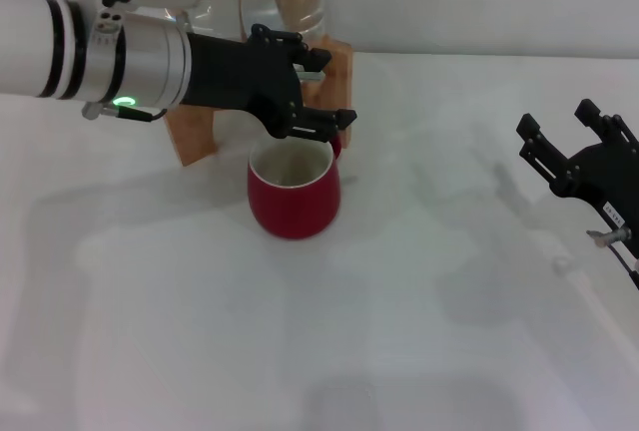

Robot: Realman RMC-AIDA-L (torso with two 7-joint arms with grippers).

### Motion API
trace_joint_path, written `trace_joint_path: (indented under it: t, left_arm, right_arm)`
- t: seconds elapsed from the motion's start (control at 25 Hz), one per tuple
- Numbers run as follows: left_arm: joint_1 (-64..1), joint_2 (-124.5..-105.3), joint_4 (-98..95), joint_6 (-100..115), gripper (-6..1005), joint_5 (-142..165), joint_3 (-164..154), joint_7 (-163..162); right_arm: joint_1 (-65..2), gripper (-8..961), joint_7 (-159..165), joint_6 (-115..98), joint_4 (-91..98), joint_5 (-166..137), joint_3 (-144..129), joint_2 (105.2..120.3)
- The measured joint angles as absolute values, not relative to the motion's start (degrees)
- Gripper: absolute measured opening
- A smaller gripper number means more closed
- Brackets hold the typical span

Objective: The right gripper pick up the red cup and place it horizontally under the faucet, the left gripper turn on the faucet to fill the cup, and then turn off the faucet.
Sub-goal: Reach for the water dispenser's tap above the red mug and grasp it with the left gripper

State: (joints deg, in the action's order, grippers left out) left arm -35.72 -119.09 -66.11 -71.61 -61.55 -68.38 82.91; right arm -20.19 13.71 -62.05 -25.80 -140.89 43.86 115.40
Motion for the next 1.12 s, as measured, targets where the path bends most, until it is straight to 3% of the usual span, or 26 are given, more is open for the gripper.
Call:
trace_joint_path:
  t: [1.12]
  left_arm:
    - [-34.4,-119.01,-68.3,-73.2,756,-61.3,-68.7,82.4]
  right_arm:
    - [-20.2,808,14.3,-62.1,-25.9,-141.3,43.5,115.40]
